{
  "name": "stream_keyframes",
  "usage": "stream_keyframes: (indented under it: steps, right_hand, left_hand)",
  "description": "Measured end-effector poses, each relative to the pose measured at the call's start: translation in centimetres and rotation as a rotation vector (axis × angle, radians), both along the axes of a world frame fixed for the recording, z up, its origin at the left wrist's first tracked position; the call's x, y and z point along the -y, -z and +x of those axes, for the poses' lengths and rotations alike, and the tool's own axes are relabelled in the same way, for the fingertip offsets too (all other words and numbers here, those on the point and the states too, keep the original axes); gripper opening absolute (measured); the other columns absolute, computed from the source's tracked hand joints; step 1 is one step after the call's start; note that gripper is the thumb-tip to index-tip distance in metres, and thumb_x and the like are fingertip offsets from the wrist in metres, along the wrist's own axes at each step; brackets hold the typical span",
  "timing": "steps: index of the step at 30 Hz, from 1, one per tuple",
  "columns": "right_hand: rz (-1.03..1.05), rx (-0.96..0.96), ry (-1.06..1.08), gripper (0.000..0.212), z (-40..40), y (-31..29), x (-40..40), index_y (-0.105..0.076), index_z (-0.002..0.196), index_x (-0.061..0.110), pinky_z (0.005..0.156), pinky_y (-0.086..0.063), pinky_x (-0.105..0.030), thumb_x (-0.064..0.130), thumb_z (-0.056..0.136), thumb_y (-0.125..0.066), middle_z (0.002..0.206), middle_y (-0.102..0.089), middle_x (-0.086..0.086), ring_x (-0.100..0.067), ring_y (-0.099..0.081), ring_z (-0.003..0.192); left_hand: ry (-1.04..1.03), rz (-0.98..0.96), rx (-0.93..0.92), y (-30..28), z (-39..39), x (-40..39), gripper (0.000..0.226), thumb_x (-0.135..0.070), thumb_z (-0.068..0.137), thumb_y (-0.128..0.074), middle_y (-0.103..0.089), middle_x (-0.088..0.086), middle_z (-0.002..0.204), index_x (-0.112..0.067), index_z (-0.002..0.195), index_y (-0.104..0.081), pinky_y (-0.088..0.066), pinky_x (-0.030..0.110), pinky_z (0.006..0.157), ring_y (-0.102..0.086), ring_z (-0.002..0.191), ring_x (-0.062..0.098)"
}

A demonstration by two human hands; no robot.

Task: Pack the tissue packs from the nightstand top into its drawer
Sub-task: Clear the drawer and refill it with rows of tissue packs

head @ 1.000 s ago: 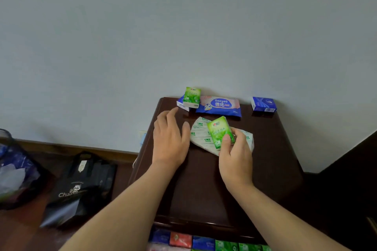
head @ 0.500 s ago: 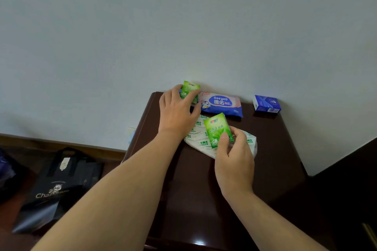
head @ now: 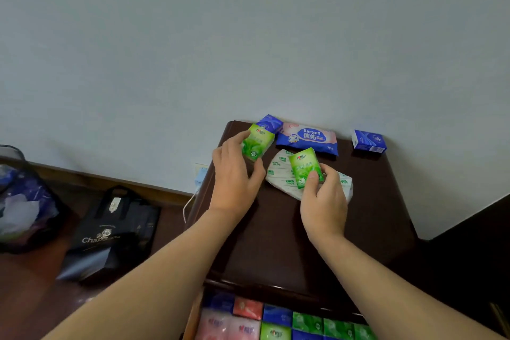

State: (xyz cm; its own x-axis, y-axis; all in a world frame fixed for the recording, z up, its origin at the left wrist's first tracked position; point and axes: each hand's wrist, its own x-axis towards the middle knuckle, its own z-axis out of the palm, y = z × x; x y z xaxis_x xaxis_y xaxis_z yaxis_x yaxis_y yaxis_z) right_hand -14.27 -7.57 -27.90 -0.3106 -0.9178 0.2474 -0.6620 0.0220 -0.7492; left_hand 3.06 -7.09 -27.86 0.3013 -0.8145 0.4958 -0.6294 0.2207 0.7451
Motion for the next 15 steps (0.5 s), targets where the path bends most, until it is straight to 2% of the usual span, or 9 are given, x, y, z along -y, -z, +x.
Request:
stream_keyframes:
  steps: [3,7,9,10,12,14,15]
  right_hand:
    - [0.015,-0.045,-0.033,0.036,0.4,-1.1,-1.1,-0.053,0.138,0.018,0.093,-0.046,-0.038,0.036,0.109,-0.044,0.131,-0.066,-0.003,-0.024,-0.062,0.12]
    - [-0.069,0.103,-0.106,0.036,0.9,-3.1,-4.5,-0.052,0.141,0.011,0.094,-0.046,-0.029,0.026,0.109,-0.045,0.138,-0.061,-0.008,-0.024,-0.058,0.125]
    - [-0.051,0.24,-0.127,0.035,1.1,-3.8,-7.2,-0.052,0.14,0.012,0.089,-0.051,-0.028,0.025,0.109,-0.046,0.134,-0.062,-0.008,-0.025,-0.064,0.117]
    - [-0.02,0.329,-0.149,0.033,1.2,-4.0,-8.8,-0.051,0.139,0.014,0.081,-0.057,-0.029,0.026,0.109,-0.047,0.13,-0.063,-0.008,-0.025,-0.069,0.108]
    - [0.041,0.506,-0.197,0.03,1.2,-4.1,-12.4,-0.052,0.136,0.017,0.065,-0.059,-0.023,0.026,0.108,-0.05,0.123,-0.065,-0.006,-0.023,-0.074,0.093]
    - [0.078,0.633,-0.233,0.022,0.9,-3.6,-16.5,-0.054,0.129,0.023,0.067,-0.06,-0.022,0.026,0.107,-0.054,0.117,-0.068,-0.004,-0.015,-0.074,0.088]
    - [0.104,0.672,-0.25,0.017,0.7,-3.2,-18.5,-0.055,0.124,0.028,0.069,-0.061,-0.023,0.027,0.107,-0.055,0.114,-0.069,-0.002,-0.013,-0.075,0.086]
  left_hand:
    - [-0.064,0.044,-0.063,-0.7,0.4,-6.4,0.064,-0.015,0.092,-0.07,-0.053,-0.008,0.123,-0.02,0.149,-0.043,-0.038,0.025,0.096,-0.039,0.107,0.01]
    - [-0.173,0.024,-0.054,-1.7,0.3,-14.2,0.061,-0.011,0.09,-0.074,-0.053,-0.008,0.113,-0.014,0.146,-0.05,-0.04,0.037,0.096,-0.04,0.1,0.007]
    - [-0.196,0.03,-0.073,-1.8,0.1,-17.9,0.062,-0.009,0.091,-0.073,-0.051,-0.01,0.112,-0.013,0.148,-0.048,-0.04,0.038,0.095,-0.036,0.096,0.0]
    - [-0.211,0.039,-0.091,-1.7,0.0,-19.6,0.063,-0.009,0.092,-0.072,-0.051,-0.01,0.114,-0.013,0.15,-0.047,-0.039,0.038,0.096,-0.035,0.097,-0.002]
    - [-0.243,0.088,-0.13,-1.0,-0.3,-22.8,0.064,-0.011,0.094,-0.07,-0.054,-0.006,0.123,-0.015,0.152,-0.044,-0.039,0.041,0.102,-0.035,0.105,-0.001]
    - [-0.278,0.147,-0.159,0.1,-0.6,-25.7,0.064,-0.015,0.095,-0.068,-0.056,0.001,0.132,-0.016,0.154,-0.041,-0.037,0.041,0.107,-0.037,0.114,0.007]
    - [-0.297,0.171,-0.16,0.7,-0.6,-27.0,0.064,-0.017,0.096,-0.067,-0.055,0.002,0.135,-0.017,0.154,-0.04,-0.032,0.035,0.108,-0.04,0.118,0.012]
